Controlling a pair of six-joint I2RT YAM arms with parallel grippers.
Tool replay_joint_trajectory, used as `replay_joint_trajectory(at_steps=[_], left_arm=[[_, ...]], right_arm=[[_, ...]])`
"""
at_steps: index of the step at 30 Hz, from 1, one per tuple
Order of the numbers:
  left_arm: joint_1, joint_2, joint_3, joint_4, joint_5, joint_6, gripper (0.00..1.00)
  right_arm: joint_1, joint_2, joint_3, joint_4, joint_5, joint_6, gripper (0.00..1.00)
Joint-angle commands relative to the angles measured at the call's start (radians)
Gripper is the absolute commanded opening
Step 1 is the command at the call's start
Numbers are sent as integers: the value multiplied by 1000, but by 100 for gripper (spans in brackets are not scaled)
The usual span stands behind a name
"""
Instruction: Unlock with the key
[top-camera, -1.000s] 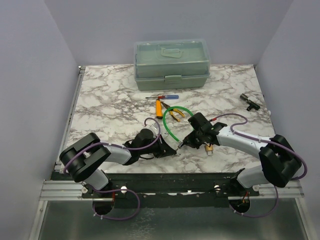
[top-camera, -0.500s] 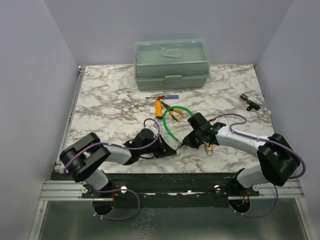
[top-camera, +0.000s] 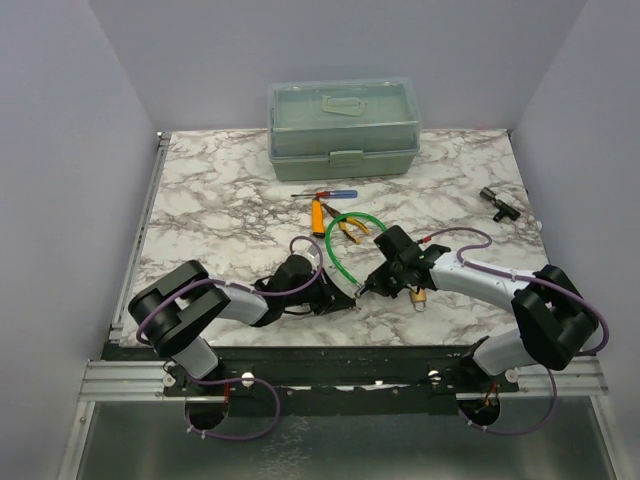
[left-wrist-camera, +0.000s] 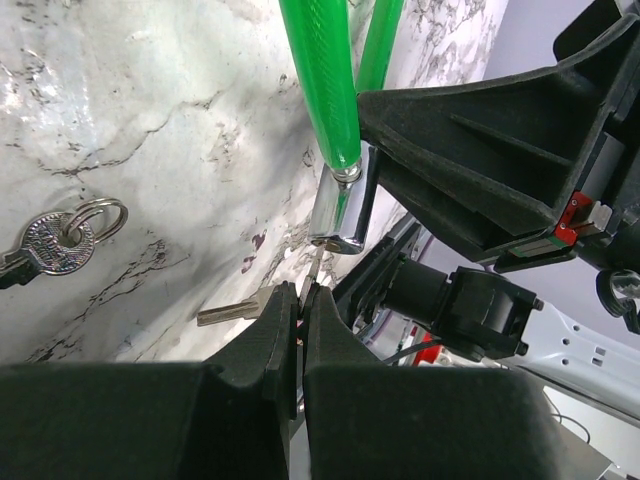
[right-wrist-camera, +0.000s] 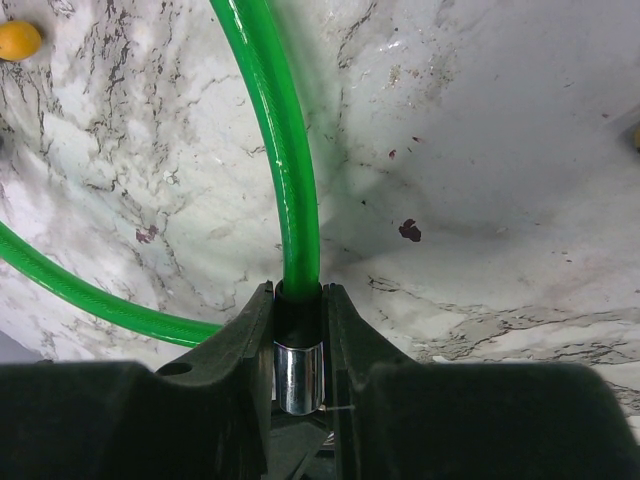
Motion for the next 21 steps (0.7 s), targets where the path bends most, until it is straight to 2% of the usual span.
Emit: replay_joint_trajectory(at_steps=[1,21], left_arm=[[2,11,42,41,8,-15,0],[1,37,97,42,1,47,0]], right_arm=[[9,10,-3,4,-24,3,0],[18,5,-1,11,-49,-2,0]])
